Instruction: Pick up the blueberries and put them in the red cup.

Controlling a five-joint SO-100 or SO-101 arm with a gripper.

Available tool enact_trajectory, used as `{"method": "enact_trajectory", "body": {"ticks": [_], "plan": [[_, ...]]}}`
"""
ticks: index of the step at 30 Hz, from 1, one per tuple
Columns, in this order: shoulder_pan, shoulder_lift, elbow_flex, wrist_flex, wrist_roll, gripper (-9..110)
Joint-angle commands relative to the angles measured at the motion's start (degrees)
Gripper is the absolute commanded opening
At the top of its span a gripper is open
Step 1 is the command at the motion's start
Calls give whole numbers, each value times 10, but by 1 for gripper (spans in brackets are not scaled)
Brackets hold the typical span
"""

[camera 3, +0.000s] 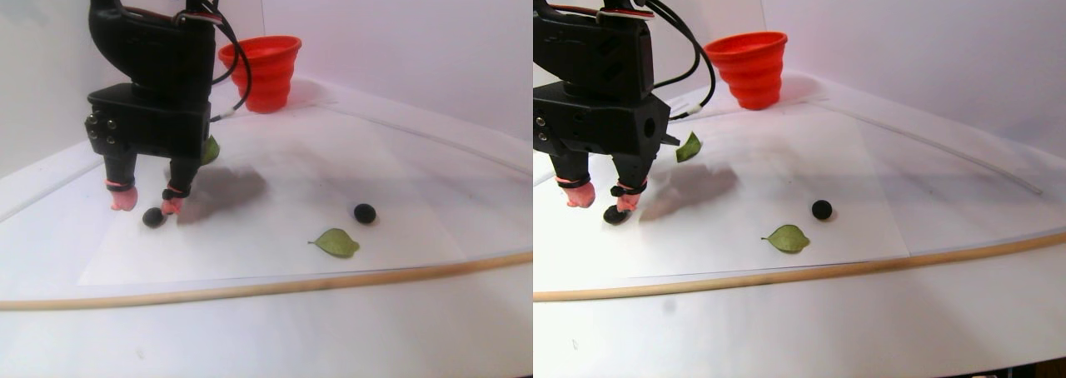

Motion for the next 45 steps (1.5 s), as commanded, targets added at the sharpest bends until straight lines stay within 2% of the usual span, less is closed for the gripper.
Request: {"method": "enact_trajectory", "body": {"ticks": [1, 45], "plan": [[-22, -7, -7, -12, -8, 21], [-19, -88, -80, -50, -8, 15]]}}
